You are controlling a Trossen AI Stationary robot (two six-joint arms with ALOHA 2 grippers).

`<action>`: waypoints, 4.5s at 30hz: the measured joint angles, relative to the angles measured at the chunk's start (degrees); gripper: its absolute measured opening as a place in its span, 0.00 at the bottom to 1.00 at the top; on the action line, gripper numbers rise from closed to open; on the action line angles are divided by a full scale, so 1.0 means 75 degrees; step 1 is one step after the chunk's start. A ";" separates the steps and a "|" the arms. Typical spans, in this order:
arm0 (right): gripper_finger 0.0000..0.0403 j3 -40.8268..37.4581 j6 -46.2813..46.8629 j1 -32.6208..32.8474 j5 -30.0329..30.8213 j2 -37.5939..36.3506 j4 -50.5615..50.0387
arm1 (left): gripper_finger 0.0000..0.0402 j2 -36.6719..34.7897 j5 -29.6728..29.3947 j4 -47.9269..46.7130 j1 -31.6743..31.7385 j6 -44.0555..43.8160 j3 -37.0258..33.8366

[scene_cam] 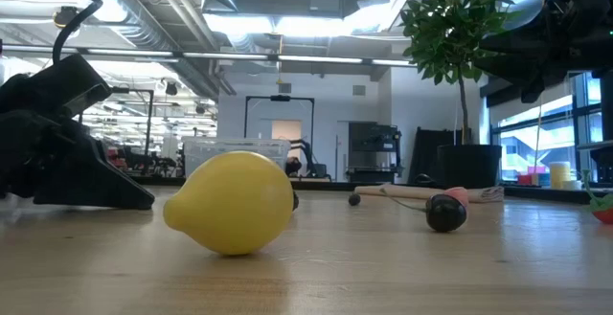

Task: Pick and placing Produce into tupperware
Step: Put the blueberry into the transparent bin, then put the blackberry into the transparent bin

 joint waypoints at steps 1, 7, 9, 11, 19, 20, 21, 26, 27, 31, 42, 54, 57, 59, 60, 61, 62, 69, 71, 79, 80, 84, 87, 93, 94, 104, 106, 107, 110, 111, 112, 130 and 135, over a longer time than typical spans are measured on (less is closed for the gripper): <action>0.44 0.0000 0.0000 0.0000 0.0000 0.0000 0.0000 | 0.13 0.0000 -0.0006 0.0000 0.0000 0.0000 0.0000; 0.44 0.0000 0.0007 -0.0002 0.0000 0.0000 0.0000 | 0.11 -0.0055 -0.0128 0.0050 -0.0003 -0.0077 -0.0003; 0.44 0.0000 0.0039 -0.0001 -0.0001 0.0000 0.0006 | 0.11 -0.0178 -0.0093 0.0087 0.0023 -0.0087 -0.0008; 0.44 0.0000 0.0192 0.0000 -0.0003 0.0000 0.0009 | 0.11 -0.0435 0.0147 0.0047 0.0128 -0.0095 -0.0026; 0.44 0.0000 0.0213 -0.0003 -0.0006 0.0000 0.0193 | 0.10 -0.2066 0.0274 0.0115 0.1041 0.0816 -0.0019; 0.44 0.0000 0.0214 -0.0002 -0.0006 0.0000 0.0230 | 0.10 -0.2313 0.0231 0.0114 0.1232 0.1025 -0.0017; 0.44 0.0000 0.0221 -0.0003 -0.0006 0.0000 0.0266 | 0.10 -0.2555 0.0216 0.0114 0.1448 0.1206 -0.0015; 0.44 0.0000 0.0272 -0.0003 -0.0006 -0.0003 0.0400 | 0.10 -0.3845 0.0198 0.0158 0.2526 0.1792 -0.0014; 0.44 0.0000 0.0353 -0.0001 -0.0006 -0.0003 0.0424 | 0.10 -0.4085 0.0195 0.0163 0.2754 0.1802 -0.0012; 0.44 0.0000 0.0416 -0.0002 -0.0006 -0.0003 0.0423 | 0.10 -0.4773 0.0302 0.0091 0.3681 0.1816 -0.0009; 0.44 0.0000 0.0420 -0.0002 -0.0004 -0.0003 0.0548 | 0.10 -0.4986 0.3058 -0.2765 0.6448 0.0940 0.0895; 0.44 0.0000 0.0413 -0.0003 -0.0003 -0.0003 0.0600 | 0.10 -0.4877 0.5386 -0.6260 0.8235 0.0746 0.2303; 0.44 0.0000 0.0398 -0.0003 -0.0003 -0.0003 0.0597 | 0.10 -0.4633 0.5744 -0.6478 0.8567 0.0856 0.2514; 0.44 0.0000 0.0393 -0.0003 0.0000 -0.0003 0.0600 | 0.10 -0.4378 0.6094 -0.6555 0.8763 0.1025 0.2675; 0.44 0.0000 0.0399 -0.0003 0.0006 -0.0003 0.0598 | 0.10 -0.4233 0.6259 -0.6569 0.8838 0.1122 0.2773; 0.44 0.0000 0.0399 -0.0003 0.0005 -0.0003 0.0600 | 0.10 -0.4077 0.6368 -0.6651 0.8896 0.1208 0.2896; 0.44 0.0000 0.0397 -0.0002 0.0006 -0.0003 0.0611 | 0.10 -0.3904 0.6384 -0.6776 0.8938 0.1293 0.3039; 0.44 0.0000 0.0431 -0.0003 0.0000 -0.0003 0.0766 | 0.10 -0.2765 0.6621 -0.8498 0.9134 0.1746 0.4202; 0.44 0.0000 0.0440 -0.0002 -0.0003 -0.0003 0.0766 | 0.10 -0.2478 0.6799 -0.8773 0.9179 0.1811 0.4459; 0.44 0.0000 0.0475 0.0000 -0.0003 -0.0003 0.0819 | 0.12 -0.1573 0.7259 -0.9471 0.9229 0.2017 0.5213; 0.44 0.0000 0.0561 -0.0003 -0.0003 -0.0003 0.0819 | 0.13 -0.1522 0.7284 -0.9485 0.9227 0.2029 0.5267; 0.44 0.0000 0.0629 -0.0002 -0.0009 -0.0003 0.0816 | 0.17 -0.1504 0.7380 -0.9430 0.9227 0.2172 0.5399; 0.44 0.0000 0.0629 0.0000 -0.0009 -0.0003 0.0816 | 0.20 -0.1561 0.7380 -0.9430 0.9227 0.2213 0.5483; 0.44 0.0000 0.0629 -0.0002 -0.0009 -0.0003 0.0816 | 0.24 -0.1571 0.7376 -0.9412 0.9227 0.2256 0.5582; 0.44 0.0000 0.0629 -0.0001 -0.0007 -0.0003 0.0816 | 0.25 -0.1571 0.7373 -0.9408 0.9227 0.2344 0.5587; 0.44 0.0000 0.0632 -0.0002 -0.0003 0.0000 0.0816 | 0.28 -0.2556 0.6394 -0.9218 0.8990 0.3281 0.5581; 0.44 0.0000 0.0621 -0.0003 -0.0006 0.0003 0.0816 | 0.29 -0.3108 0.6007 -0.9088 0.8761 0.3364 0.5586; 0.44 0.0000 0.0619 -0.0002 -0.0006 0.0003 0.0816 | 0.29 -0.3396 0.5793 -0.9113 0.8609 0.3375 0.5587; 0.44 0.0000 0.0608 -0.0001 -0.0003 0.0003 0.0791 | 0.30 -0.4256 0.4990 -0.9113 0.8003 0.3419 0.5587; 0.44 0.0000 0.0603 -0.0001 -0.0003 0.0003 0.0796 | 0.30 -0.4548 0.4664 -0.9117 0.7768 0.3419 0.5587; 0.44 0.0000 0.0603 -0.0003 -0.0003 0.0003 0.0795 | 0.30 -0.4820 0.4379 -0.9126 0.7522 0.3410 0.5577; 0.44 0.0000 0.0530 -0.0003 -0.0002 0.0000 0.0813 | 0.40 -0.7120 0.6913 -1.0350 0.3843 0.1930 0.3654; 0.44 0.0000 0.0344 -0.0002 0.0004 0.0000 0.0819 | 0.50 -0.6465 0.7833 -1.1073 0.3447 0.1741 0.3520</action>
